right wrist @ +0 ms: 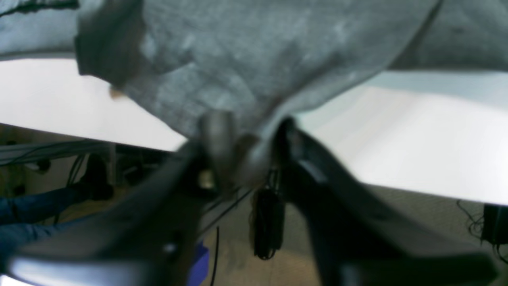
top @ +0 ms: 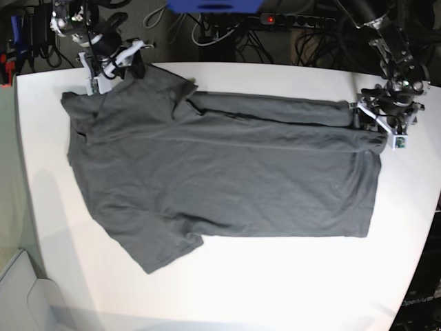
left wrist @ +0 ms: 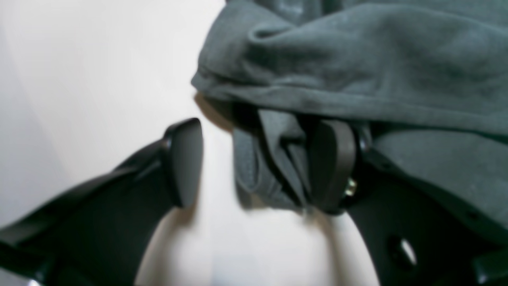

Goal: Layout the t-shirt on the table in an organized manner, then fold the t-shirt properly
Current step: 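Release the right gripper and regrasp the shirt's folded corner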

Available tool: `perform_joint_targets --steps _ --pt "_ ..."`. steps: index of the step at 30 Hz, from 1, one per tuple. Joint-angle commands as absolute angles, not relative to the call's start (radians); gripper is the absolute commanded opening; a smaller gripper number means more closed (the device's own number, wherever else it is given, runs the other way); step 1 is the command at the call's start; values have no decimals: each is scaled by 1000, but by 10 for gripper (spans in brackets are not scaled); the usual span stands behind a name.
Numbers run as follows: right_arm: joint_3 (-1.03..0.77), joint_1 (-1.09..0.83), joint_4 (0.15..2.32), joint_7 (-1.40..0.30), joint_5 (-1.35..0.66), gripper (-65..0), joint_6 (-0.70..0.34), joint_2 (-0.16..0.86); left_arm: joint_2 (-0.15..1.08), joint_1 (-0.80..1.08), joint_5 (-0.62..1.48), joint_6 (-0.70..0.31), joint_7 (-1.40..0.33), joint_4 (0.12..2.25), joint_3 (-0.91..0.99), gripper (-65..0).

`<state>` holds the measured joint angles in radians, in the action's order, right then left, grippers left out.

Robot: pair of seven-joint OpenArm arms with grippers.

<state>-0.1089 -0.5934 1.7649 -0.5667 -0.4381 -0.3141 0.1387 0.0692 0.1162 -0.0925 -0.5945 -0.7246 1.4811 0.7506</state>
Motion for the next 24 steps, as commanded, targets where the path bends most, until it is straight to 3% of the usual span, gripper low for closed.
perform_joint_targets --steps 1,4,18,24 --pt "-105 -596 1762 -613 -427 -574 -312 145 70 122 -131 -602 -777 1481 748 -238" --pt "-105 -591 1770 -613 -427 -650 -312 145 68 122 -131 -602 -777 1481 748 -238" --pt "-107 -478 1995 -613 -427 -650 -312 147 70 116 -134 -602 -777 1481 748 -238" --pt "-108 -292 1983 -794 -427 -650 -312 145 70 119 -133 -602 -777 1480 750 -238"
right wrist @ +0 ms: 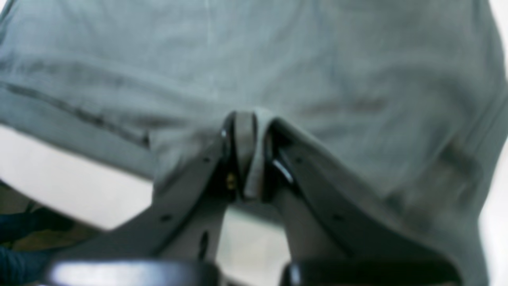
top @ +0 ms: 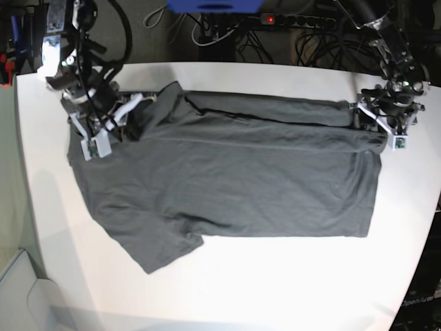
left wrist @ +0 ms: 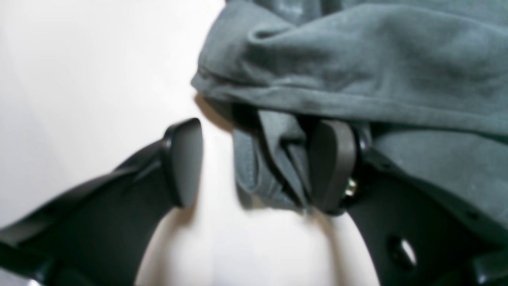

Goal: Layout the t-shirt on the table in an organized manner, then fold the t-shirt properly
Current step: 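Release the right gripper and regrasp the shirt's folded corner, then pull the folded edge taut with both grippers away from each other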

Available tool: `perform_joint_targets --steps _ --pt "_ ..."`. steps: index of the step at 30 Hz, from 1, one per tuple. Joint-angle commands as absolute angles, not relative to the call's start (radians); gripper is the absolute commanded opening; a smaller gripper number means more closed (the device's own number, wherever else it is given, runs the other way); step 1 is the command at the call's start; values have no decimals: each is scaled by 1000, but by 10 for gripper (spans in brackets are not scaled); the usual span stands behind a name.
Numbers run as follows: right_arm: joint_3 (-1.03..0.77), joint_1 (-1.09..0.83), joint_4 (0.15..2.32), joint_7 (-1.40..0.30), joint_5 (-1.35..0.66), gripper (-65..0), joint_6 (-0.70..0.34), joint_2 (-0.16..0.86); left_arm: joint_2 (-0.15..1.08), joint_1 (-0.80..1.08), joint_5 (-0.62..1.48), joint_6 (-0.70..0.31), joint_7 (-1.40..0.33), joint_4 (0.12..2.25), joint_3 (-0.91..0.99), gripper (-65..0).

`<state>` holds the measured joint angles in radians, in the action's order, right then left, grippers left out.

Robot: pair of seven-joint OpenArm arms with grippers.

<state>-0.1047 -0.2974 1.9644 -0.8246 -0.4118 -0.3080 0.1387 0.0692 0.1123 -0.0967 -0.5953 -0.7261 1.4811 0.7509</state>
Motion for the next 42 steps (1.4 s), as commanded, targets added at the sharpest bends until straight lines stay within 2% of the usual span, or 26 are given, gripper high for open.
perform_joint_targets --steps 1,10,21,30,36,38,42 --pt "-108 -259 1983 -825 -427 -650 -312 143 70 120 -133 -602 -777 1478 750 -238" --pt "-113 -73 1980 -958 -427 -650 -312 143 71 124 -133 -602 -777 1478 753 -237" --pt "-116 -77 1847 -958 -427 -649 -312 185 71 114 -134 -601 -776 1472 753 -236" --pt "-269 -128 1836 -964 -427 -650 -312 199 71 113 -134 -601 -776 1472 753 -236" --pt "-271 -185 1836 -966 -427 -648 -312 196 71 113 -134 -601 -776 1472 753 -236" --pt "-271 -200 1836 -966 -427 -631 -312 193 71 113 -134 -601 -776 1472 753 -236" --pt "-269 -220 1836 -966 -427 -526 -312 193 73 113 -136 -601 -776 1472 751 -235"
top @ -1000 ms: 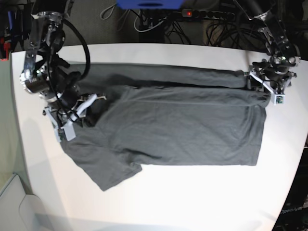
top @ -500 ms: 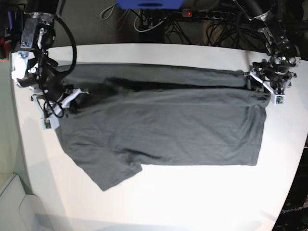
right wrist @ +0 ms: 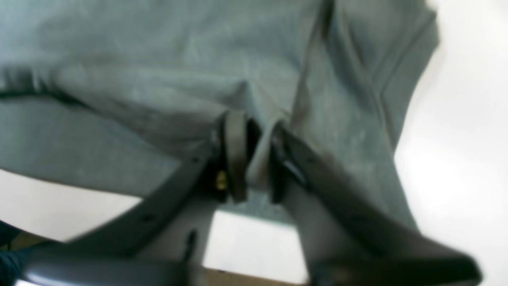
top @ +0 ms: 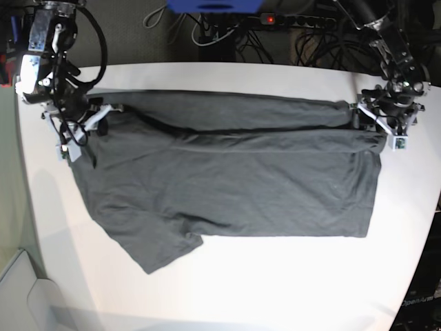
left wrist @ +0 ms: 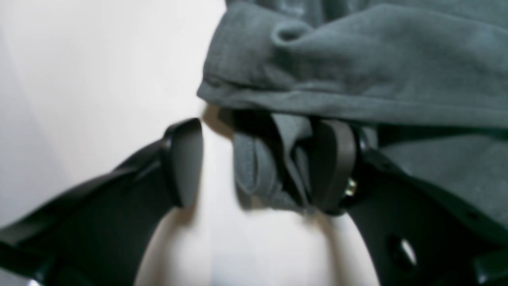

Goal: Layout the t-shirt on the table in an organized manner, then fold the t-shirt properly
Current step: 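Pull the folded edge taut with both grippers away from each other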

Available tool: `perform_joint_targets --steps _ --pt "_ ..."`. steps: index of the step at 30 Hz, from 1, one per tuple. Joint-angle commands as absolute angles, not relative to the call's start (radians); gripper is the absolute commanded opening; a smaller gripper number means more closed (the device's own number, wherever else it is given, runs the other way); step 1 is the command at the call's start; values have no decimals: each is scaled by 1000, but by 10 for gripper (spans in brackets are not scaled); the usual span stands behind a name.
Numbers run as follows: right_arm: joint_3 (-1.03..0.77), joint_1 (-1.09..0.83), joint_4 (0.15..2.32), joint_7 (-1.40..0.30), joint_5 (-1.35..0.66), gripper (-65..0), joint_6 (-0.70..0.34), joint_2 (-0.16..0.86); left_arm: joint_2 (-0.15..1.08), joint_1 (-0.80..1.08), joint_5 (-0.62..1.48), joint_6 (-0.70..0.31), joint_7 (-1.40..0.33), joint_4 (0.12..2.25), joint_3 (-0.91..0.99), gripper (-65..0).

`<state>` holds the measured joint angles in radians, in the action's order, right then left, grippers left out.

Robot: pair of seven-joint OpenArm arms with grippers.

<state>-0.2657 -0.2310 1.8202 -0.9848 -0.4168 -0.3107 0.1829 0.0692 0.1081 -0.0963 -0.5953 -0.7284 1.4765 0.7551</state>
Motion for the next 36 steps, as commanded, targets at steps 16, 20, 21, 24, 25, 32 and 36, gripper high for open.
perform_joint_targets --steps 16,20,21,24,25,32,36 --pt "-271 -246 1842 -967 -427 -337 -312 216 77 124 -128 -604 -777 1613 748 -88" --pt "-271 -246 1842 -967 -427 -337 -312 219 77 122 -128 -604 -777 1624 748 -49" --pt "-271 -246 1842 -967 -427 -337 -312 219 77 122 -128 -604 -777 1624 748 -50" --pt "-271 -246 1842 -967 -427 -337 -312 219 77 120 -128 -604 -777 1626 750 -50" --pt "-271 -245 1842 -967 -427 -337 -312 219 77 120 -128 -604 -777 1627 751 -50" --pt "-272 -229 1844 -967 -429 -337 -312 237 79 122 -130 -604 -777 1675 753 -50" --pt "-272 -226 1822 -961 -427 -360 -312 234 79 113 -134 -604 -777 1647 750 -51"
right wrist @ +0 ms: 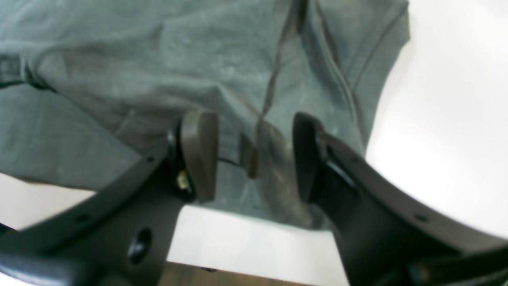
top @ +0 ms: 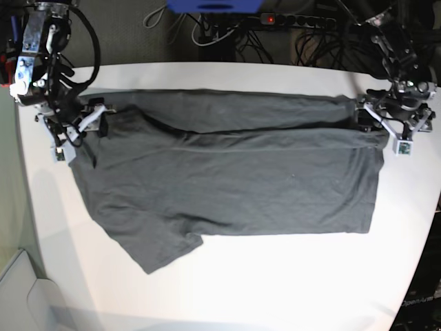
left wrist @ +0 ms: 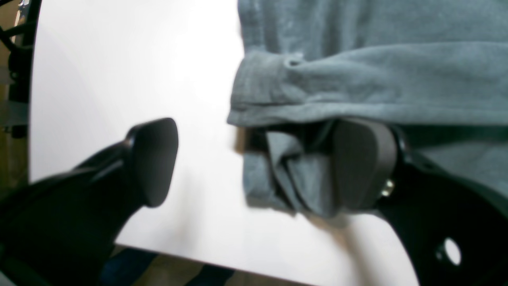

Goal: Layout the t-shirt on the table in an organized manner, then fold the t-shirt properly
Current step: 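Pull the folded edge taut with both grippers away from each other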

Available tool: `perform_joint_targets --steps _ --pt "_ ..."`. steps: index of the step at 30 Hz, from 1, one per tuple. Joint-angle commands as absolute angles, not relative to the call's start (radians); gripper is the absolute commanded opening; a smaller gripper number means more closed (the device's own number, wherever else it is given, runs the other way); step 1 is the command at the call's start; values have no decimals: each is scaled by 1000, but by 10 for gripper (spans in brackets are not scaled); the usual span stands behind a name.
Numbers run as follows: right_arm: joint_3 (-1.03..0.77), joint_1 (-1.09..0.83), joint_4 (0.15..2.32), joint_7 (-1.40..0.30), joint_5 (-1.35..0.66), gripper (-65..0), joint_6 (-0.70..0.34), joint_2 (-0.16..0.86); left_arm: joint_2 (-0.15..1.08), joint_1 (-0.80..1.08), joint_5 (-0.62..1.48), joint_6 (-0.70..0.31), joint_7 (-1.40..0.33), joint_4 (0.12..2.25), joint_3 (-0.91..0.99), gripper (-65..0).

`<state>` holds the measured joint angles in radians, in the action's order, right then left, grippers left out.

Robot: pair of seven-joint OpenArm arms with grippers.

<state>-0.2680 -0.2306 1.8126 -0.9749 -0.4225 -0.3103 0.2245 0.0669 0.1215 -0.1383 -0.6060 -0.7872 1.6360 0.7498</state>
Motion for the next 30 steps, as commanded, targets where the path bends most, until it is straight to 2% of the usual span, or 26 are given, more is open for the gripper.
perform_joint_targets --steps 1,4,6,8,13,16,18,30 --pt "-272 -226 1808 -958 -427 -380 -312 232 79 111 -134 -604 -776 1633 748 -51" --pt "-272 -225 1759 -957 -427 -476 -312 231 79 90 -134 -602 -776 1573 751 -53" --pt "-272 -225 1741 -957 -429 -517 -312 231 79 87 -133 -602 -771 1538 751 -95" --pt "-275 -229 1739 -957 -429 -535 -312 231 79 85 -131 -602 -765 1517 751 -190" --pt "-277 -237 1735 -957 -427 -574 -312 231 79 65 -136 -601 -768 1497 751 -485" --pt "-277 -255 1733 -955 -427 -590 -312 231 79 65 -136 -599 -773 1497 751 -590" --pt "-277 -262 1733 -955 -427 -591 -312 231 79 68 -136 -599 -774 1497 751 -607" --pt "-275 -326 1695 -954 -427 -591 -312 231 79 122 -136 -601 -776 1506 748 -607"
